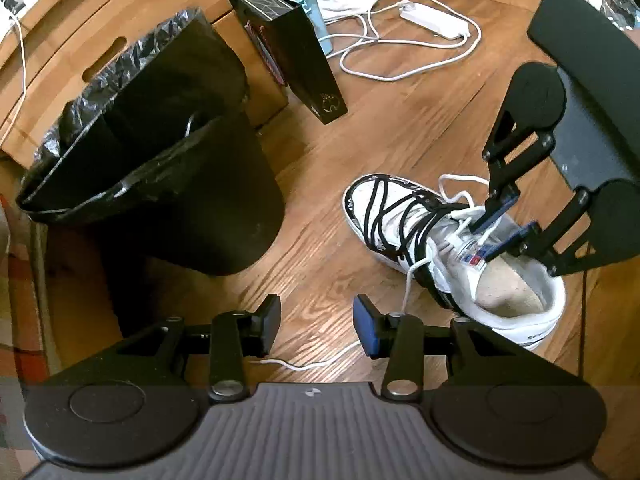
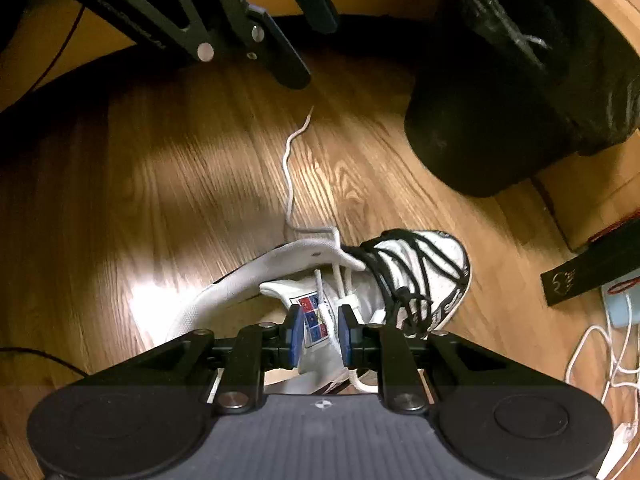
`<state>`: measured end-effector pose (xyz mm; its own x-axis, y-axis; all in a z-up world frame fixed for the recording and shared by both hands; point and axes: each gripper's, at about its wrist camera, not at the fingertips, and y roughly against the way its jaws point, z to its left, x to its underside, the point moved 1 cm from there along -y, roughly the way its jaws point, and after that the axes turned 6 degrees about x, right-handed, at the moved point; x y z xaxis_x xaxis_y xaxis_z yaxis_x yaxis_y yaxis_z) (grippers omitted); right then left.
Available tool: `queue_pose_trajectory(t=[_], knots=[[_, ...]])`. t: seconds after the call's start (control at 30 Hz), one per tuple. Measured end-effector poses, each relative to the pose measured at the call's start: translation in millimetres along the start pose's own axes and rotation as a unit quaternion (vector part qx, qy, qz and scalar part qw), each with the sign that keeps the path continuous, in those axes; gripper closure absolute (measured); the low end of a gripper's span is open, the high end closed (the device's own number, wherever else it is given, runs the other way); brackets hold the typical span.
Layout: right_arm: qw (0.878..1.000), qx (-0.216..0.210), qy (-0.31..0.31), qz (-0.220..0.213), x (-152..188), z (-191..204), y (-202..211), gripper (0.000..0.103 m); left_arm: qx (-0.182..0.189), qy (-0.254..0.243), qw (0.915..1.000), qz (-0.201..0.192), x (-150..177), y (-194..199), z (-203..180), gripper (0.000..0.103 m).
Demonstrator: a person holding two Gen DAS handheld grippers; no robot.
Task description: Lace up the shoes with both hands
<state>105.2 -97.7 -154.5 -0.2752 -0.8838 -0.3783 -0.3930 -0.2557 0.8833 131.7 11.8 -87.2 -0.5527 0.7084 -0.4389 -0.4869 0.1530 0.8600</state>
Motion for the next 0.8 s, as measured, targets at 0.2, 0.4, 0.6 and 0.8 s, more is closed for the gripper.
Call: queue_pose_trajectory(t=[0.2, 0.4, 0.6, 0.8], knots=[[1.000, 0.012, -0.021, 0.003, -4, -7, 1, 0.094, 0.015, 0.032, 0.9994, -0.004, -1, 3, 6, 0.059], [1.000, 0.015, -0.021, 0.005, -5, -6, 0, 0.094, 0.016, 0.045, 0.9989, -0.005, -2, 3, 9, 0.058], [1.000, 0.018, 0.002, 0.012, -7, 4, -7, 0.096, 0.022, 0.038, 0.9990, 0.003, -1, 1, 4, 0.058], [0.999, 0.032, 0.008, 0.015, -12, 7, -8, 0.098, 0.030, 0.038, 0.9988, 0.007, -1, -2, 2, 0.058]])
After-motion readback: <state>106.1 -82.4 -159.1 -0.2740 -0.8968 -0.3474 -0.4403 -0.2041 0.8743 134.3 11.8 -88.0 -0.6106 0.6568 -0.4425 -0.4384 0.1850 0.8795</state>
